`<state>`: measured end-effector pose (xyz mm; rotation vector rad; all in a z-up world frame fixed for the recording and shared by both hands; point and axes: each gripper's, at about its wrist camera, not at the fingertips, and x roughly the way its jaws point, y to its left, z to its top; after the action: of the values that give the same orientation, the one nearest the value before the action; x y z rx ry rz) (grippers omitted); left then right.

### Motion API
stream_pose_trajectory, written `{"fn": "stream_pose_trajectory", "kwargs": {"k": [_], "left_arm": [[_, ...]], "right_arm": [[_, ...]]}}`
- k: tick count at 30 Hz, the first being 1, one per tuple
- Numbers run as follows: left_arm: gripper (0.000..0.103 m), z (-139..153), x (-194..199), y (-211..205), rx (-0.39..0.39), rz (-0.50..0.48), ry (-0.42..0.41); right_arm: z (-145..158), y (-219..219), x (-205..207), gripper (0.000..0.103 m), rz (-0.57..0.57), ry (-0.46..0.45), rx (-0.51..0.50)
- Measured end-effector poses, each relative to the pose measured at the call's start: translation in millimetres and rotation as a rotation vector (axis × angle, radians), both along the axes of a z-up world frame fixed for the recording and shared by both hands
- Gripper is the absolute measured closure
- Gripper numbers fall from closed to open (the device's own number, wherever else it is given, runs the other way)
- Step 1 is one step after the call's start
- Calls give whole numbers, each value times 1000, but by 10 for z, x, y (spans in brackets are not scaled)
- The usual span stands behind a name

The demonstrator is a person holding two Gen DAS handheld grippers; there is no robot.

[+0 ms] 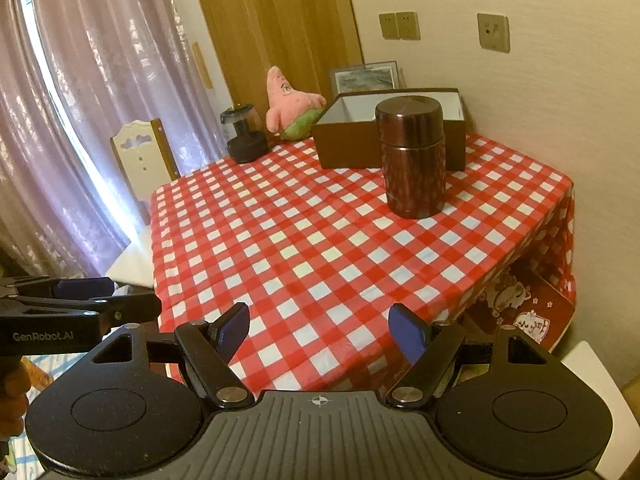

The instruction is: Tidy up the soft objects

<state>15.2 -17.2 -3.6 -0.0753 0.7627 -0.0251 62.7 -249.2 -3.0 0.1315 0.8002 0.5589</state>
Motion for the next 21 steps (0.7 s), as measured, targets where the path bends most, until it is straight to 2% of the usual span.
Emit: {"fn": "stream_pose_trajectory", "kwargs": {"k": [21], "left_arm": [[27,-79,-126,11,4,-2,31]], "right_arm": [[-103,140,-124,27,27,41,-12]]}}
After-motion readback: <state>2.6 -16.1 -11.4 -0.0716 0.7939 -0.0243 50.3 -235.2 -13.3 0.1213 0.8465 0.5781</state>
